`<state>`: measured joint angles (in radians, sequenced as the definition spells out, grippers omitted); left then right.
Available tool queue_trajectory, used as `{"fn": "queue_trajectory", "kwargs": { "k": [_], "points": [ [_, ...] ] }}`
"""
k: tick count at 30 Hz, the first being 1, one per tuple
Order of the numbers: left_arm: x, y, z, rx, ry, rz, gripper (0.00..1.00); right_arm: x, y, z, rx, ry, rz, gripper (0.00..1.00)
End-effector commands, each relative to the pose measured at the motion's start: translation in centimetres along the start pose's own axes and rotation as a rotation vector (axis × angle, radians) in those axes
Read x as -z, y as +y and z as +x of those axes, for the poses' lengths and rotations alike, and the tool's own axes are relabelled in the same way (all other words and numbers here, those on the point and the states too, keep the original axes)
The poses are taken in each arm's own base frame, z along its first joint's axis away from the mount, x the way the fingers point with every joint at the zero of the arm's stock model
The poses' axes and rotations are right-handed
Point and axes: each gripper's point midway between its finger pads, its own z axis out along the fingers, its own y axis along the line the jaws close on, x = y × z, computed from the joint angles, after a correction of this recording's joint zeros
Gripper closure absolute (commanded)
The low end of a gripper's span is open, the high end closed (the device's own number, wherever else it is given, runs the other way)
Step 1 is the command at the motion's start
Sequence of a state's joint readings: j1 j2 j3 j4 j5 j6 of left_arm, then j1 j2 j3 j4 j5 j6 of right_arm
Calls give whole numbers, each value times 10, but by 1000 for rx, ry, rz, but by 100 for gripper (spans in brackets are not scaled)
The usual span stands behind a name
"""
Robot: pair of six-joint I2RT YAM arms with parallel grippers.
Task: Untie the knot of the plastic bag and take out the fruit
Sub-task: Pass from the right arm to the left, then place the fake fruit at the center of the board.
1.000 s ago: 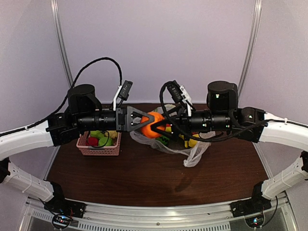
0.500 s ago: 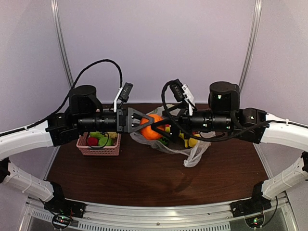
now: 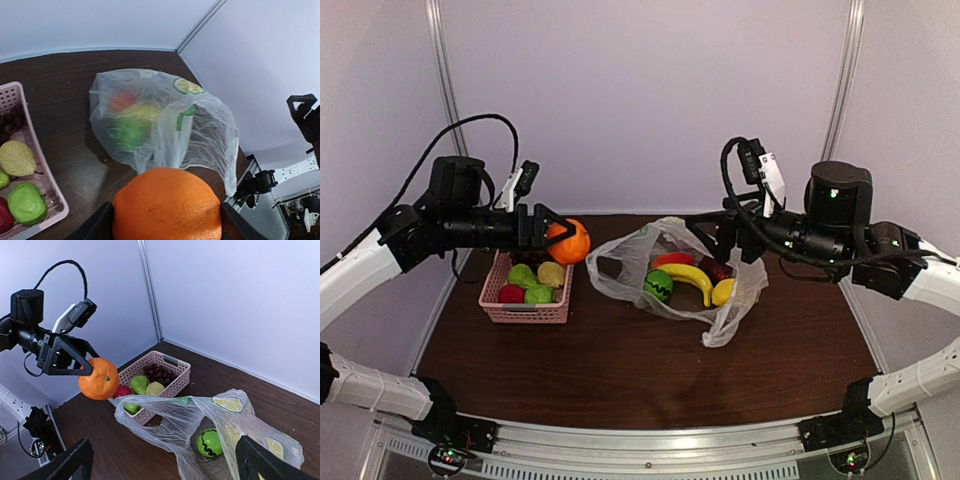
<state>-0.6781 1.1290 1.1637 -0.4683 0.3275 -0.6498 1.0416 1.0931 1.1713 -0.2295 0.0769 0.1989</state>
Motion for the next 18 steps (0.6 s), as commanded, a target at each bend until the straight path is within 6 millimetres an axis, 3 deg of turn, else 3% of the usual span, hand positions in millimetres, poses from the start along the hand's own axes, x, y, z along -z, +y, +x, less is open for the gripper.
{"fn": "queue_trajectory", "kwargs": {
  "k": [1,3,6,18],
  "points": [
    [22,59,11,-37,70,-203,52,11,-47,22,-32,66,203,0],
    [22,91,22,-3,99,-271,53,16,-56,26,-54,71,232,0],
    [20,123,27,19,85,-344,55,19,-62,30,-73,77,251,0],
    [-28,178,28,-16,129,-425,55,19,-64,42,-111,97,248,0]
  ]
}}
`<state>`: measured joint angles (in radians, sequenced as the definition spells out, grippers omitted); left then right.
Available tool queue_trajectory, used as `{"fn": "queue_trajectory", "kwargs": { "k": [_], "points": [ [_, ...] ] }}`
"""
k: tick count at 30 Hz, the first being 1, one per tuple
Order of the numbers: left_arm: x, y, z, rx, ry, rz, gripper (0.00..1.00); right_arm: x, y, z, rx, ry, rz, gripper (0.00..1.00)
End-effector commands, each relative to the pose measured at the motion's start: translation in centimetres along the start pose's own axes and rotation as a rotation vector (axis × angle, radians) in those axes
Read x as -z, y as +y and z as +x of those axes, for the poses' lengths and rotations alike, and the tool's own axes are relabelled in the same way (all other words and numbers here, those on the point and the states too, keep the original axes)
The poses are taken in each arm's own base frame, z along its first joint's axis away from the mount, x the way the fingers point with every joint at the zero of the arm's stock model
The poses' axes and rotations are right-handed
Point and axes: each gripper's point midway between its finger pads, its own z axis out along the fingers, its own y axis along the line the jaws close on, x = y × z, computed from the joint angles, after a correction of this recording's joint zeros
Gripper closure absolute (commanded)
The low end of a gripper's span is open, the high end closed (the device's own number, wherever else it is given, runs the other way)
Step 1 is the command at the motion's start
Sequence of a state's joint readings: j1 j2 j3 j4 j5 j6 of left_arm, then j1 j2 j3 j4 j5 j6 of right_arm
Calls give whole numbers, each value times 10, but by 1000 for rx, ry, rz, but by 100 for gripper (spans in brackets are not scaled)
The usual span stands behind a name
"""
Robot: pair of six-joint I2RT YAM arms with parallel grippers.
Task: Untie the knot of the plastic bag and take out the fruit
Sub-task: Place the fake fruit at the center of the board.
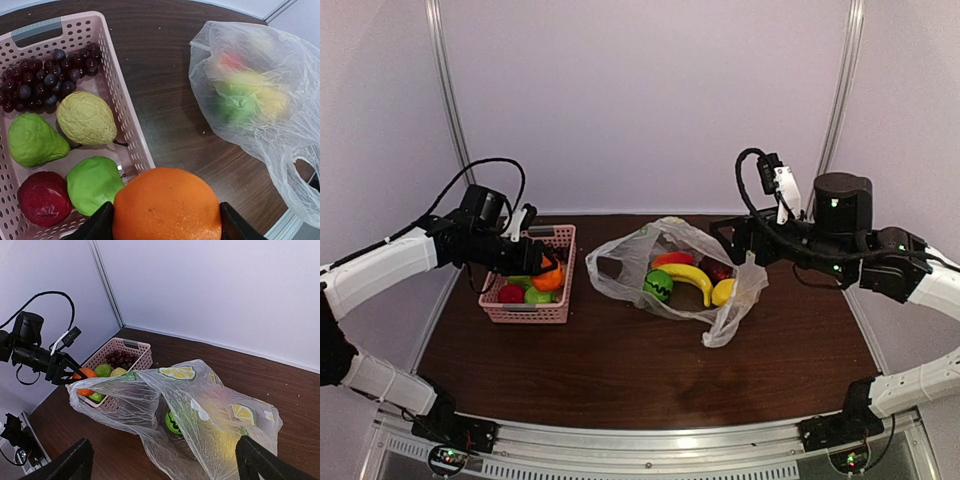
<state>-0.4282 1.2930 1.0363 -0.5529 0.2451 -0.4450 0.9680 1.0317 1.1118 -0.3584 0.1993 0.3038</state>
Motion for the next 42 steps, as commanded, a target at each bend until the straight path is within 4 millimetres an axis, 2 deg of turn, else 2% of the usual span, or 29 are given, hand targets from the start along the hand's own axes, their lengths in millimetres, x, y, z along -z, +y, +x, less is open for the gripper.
{"fn": "queue_trajectory", "kwargs": {
  "k": [1,5,10,19,29,35,42],
  "points": [
    [-15,16,-22,-46,-55,-57,55,0,-9,12,-26,23,28,0],
    [-29,33,-26,-35,-53,-101,56,1,-10,13,-32,21,34,0],
    [-45,41,-30,-44,-64,-114,56,0,-12,15,-32,25,38,0],
    [-79,61,-20,-61,-26,-156,56,-4,-12,20,-43,33,38,0],
    [-93,81,-4,-68,7,-225,55,-7,-12,25,-56,39,29,0],
    [-98,79,8,-96,45,-195,55,-7,-12,26,-64,37,28,0],
    [-100,81,18,-113,83,-200,45,-8,-10,28,-74,40,19,0]
  ]
}}
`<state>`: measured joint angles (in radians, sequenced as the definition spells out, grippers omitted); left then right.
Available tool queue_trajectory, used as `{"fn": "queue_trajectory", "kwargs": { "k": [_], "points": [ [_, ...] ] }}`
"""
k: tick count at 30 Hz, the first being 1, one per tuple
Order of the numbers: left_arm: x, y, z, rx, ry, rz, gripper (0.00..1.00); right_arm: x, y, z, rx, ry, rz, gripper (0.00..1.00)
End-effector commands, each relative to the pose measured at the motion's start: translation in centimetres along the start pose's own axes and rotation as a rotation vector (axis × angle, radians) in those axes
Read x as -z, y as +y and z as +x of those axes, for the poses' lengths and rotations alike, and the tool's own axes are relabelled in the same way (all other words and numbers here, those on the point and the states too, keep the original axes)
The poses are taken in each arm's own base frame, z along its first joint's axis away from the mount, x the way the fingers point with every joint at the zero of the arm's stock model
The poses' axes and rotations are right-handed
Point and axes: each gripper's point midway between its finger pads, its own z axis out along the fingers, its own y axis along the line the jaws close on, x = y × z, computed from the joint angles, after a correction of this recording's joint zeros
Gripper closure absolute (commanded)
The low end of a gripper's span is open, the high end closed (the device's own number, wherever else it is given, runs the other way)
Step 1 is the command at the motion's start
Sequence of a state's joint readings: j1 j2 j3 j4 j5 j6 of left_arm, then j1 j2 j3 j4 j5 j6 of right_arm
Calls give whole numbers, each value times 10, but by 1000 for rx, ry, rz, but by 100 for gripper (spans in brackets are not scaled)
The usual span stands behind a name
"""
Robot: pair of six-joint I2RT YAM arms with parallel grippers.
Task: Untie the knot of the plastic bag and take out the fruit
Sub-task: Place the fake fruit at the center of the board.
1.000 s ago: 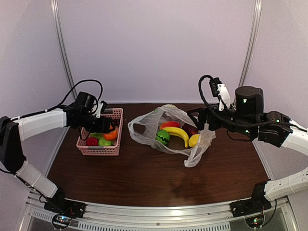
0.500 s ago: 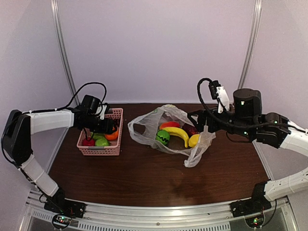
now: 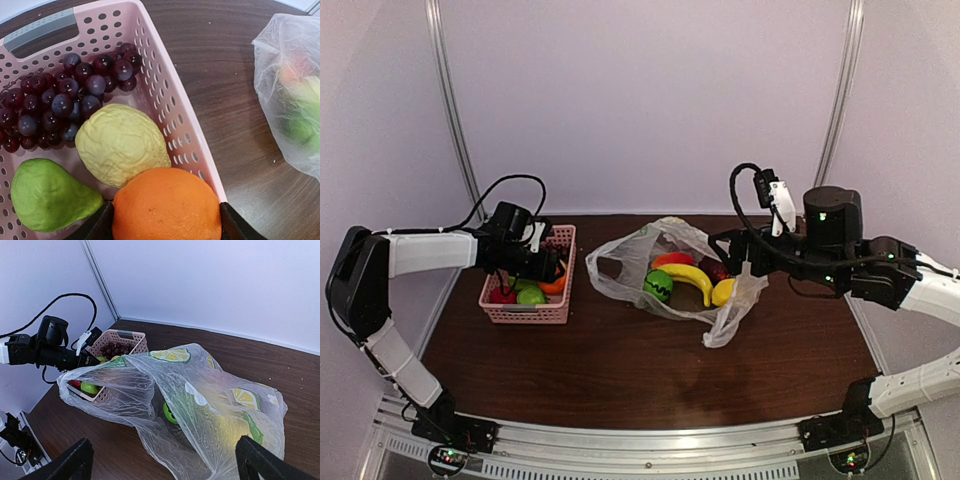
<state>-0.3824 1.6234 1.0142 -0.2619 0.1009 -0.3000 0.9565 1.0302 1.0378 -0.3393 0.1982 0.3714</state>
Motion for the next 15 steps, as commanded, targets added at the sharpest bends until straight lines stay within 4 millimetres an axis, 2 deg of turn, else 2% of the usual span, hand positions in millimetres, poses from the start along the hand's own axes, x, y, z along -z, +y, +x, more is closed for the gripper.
{"fn": "queue_trajectory", "kwargs": {
  "k": [1,4,6,15],
  "points": [
    [-9,7,26,-18,79,-16,44,1,-1,2,-21,-5,-10,0],
    [-8,9,27,-11,90,-25,38,1,0,2,-24,-4,-14,0],
    [-3,7,23,-10,77,-18,30,2,0,2,-27,-5,-14,0],
    [47,-5,-23,-11,-58,-3,7,4,-1,2,-33,-9,-19,0]
  ]
}}
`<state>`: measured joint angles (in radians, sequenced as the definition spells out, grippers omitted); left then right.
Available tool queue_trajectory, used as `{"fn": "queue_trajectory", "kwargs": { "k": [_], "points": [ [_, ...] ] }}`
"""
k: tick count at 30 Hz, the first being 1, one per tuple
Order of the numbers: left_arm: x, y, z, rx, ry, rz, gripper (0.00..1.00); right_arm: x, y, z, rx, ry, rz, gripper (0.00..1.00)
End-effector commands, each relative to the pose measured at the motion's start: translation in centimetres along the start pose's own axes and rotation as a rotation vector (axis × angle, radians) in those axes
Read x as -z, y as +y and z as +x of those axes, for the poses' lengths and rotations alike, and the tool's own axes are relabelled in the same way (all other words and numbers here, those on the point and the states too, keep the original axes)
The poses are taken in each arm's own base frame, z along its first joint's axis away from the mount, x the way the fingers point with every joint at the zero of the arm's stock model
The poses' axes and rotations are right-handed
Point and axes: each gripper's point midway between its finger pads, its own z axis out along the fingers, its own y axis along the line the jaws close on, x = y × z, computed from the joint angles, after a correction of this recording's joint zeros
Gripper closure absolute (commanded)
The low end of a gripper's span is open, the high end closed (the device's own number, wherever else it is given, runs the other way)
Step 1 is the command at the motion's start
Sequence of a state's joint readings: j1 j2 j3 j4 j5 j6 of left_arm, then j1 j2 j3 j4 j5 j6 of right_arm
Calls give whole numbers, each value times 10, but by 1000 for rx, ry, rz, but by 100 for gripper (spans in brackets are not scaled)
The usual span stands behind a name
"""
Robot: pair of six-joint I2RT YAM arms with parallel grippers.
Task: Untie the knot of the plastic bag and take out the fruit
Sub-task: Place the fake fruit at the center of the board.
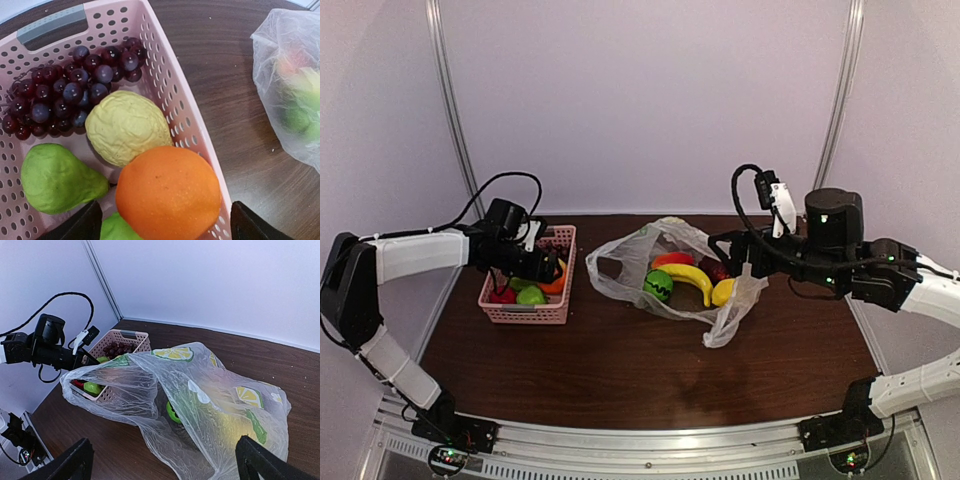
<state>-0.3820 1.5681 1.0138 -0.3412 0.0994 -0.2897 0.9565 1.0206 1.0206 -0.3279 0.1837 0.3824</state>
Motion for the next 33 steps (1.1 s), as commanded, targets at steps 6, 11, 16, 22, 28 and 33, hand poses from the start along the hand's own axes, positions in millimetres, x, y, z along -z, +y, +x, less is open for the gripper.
{"fn": "queue_trajectory", "kwargs": {
  "k": [6,11,16,22,28,33],
  "points": [
    [57,-9,-45,5,-147,8,2,2,-3,1,-18,-7,-1,0],
    [100,-26,-63,16,-286,94,2,4,-5,3,8,9,12,0],
    [157,-67,-73,11,-396,299,2,7,3,4,57,19,-40,3],
    [180,-131,-44,-31,-342,513,3,2,18,12,93,53,-123,6],
    [177,-180,-17,-53,-288,626,3,-5,26,17,86,72,-151,8],
    [167,-183,-12,-25,-281,631,11,-7,28,18,75,74,-160,8]
  ]
}}
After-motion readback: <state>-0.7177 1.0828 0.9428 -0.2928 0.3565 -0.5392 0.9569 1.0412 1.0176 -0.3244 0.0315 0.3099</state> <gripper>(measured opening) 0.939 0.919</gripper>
